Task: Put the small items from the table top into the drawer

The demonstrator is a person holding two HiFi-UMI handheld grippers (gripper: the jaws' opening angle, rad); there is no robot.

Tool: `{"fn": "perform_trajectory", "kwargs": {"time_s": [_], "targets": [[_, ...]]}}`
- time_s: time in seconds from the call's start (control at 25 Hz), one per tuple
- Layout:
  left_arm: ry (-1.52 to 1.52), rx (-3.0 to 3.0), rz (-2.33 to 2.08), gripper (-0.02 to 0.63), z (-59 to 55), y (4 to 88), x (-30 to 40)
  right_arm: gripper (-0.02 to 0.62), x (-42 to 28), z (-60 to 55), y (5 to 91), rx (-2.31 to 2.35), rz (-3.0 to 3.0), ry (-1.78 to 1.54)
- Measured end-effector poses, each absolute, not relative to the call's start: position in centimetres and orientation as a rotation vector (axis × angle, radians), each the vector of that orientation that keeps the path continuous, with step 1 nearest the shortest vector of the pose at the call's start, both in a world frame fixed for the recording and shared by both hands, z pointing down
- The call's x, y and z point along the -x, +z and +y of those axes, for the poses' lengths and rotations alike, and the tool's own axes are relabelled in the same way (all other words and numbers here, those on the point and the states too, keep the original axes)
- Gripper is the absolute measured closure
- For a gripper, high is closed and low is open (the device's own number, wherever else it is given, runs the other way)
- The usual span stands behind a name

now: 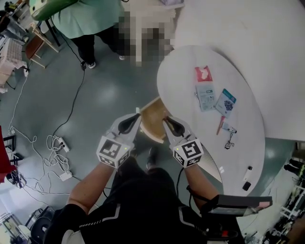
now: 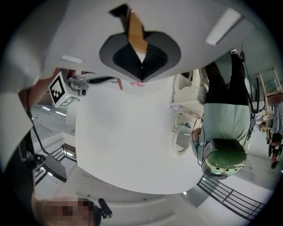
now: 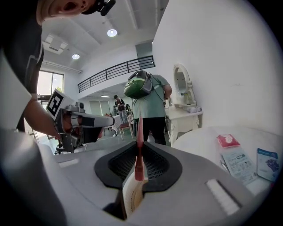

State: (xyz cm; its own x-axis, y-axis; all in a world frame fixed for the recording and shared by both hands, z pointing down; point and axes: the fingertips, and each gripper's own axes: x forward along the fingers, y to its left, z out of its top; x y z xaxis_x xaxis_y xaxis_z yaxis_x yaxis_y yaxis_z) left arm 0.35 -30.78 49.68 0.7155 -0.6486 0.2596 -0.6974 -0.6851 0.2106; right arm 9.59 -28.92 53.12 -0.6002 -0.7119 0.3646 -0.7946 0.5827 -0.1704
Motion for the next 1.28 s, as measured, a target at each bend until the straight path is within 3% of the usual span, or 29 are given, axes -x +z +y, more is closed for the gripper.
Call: {"fn": "perform_trajectory", "kwargs": {"time_s": [1.28], "targets": [[0.398,-2.526,-0.965,0.606,-33.1,63.4,-0.8,0.545,-7.1,-30.8,74.0,-0.966,-2.215,0.574]]}}
